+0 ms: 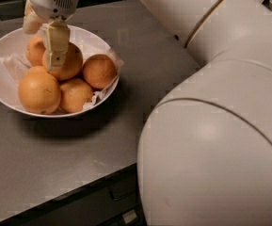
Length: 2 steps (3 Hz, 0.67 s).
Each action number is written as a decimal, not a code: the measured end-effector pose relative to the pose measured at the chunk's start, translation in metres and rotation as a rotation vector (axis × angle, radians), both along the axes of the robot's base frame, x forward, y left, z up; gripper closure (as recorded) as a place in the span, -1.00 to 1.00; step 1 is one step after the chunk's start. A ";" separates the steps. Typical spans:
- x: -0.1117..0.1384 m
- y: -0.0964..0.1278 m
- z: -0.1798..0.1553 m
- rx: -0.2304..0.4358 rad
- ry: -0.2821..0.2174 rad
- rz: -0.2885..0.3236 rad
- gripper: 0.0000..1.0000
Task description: Pick orange from white bowl
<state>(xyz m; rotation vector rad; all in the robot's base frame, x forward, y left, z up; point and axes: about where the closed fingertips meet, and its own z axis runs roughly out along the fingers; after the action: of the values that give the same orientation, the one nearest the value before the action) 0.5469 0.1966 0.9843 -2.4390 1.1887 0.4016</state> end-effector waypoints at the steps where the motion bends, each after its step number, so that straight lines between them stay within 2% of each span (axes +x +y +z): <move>1: -0.011 -0.001 -0.001 -0.009 0.023 -0.010 -0.54; 2: -0.013 -0.006 -0.005 -0.012 0.037 -0.017 -0.54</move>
Offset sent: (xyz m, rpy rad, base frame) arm -0.0222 -0.0210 -0.0106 -0.0450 0.0734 -0.0176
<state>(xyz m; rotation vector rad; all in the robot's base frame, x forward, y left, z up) 0.5335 0.1909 0.9794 -2.4394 1.2301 0.4379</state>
